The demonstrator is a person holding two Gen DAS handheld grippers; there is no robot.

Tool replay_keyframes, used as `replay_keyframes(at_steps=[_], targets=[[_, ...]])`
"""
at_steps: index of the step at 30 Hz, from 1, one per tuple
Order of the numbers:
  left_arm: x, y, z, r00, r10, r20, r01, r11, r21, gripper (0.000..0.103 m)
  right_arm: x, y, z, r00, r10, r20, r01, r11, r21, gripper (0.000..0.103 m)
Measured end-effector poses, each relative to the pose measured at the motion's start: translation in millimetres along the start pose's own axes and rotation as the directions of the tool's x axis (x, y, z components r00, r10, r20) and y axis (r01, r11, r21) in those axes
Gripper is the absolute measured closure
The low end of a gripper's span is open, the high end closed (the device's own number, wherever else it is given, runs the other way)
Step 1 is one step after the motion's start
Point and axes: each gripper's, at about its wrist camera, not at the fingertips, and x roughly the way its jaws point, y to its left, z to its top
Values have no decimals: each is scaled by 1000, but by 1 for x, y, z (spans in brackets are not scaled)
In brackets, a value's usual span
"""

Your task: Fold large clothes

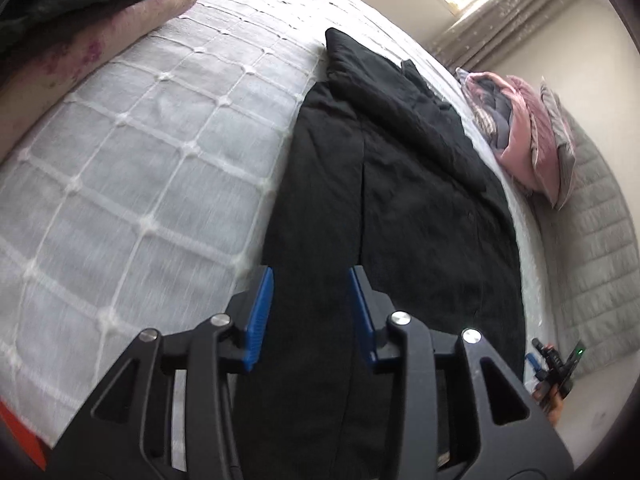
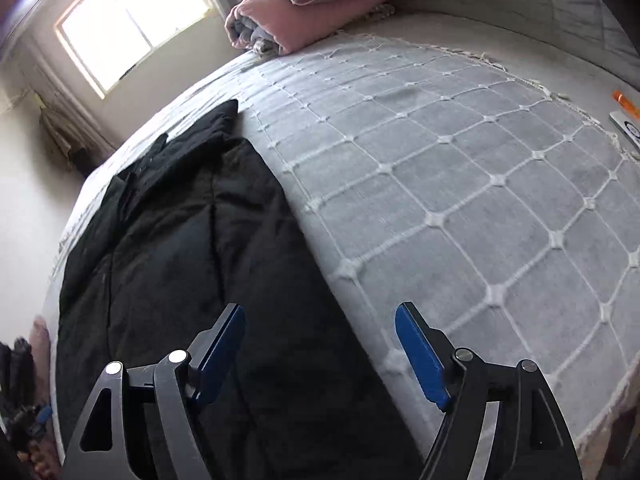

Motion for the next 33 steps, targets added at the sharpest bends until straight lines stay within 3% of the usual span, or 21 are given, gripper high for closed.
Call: replay_keyframes(at_steps=[5,7,9,10,12,14,22,26,29,33], targets=[[-17,16,-42,1000,-4,-3,4,999,-41,63,-9,-15,-28,991,82,-107,-82,997,1,26],[-22,22,-62,1000,19,15,-17,997,-73,63,-1,-18,-39,975,107,-193,-115,993,-35,29],[-25,22,-76,1000,10,24,-8,996,-87,63,-7,-23,-42,961,174,-216,-186,982,-34,46],[-25,22,-81,1000,4,23,-2,996,-86,63,-8,-27,-43,951,215,-224,-226,974,-22,49],[-23,19,-92,1000,20,19,-18,996,-84,63,-8,-37,-44,942,236,-238,-240,971,15,62],[-15,18,-98,998,62,4,-61,995,-81,62,-5,-50,-45,933,257,-252,-249,966,66,67],[-8,6,-106,987,157,46,-155,987,-34,59,-1,-53,-48,918,285,-275,-276,958,73,69],[-4,-3,-106,973,223,64,-225,974,18,57,-1,-38,-51,935,202,-293,-223,974,-43,69],[-2,-1,-104,972,228,62,-229,973,7,56,-2,-33,-53,941,175,-288,-208,974,-88,68],[-2,0,-105,971,229,63,-230,973,4,56,-4,-39,-54,936,203,-289,-232,970,-71,69]])
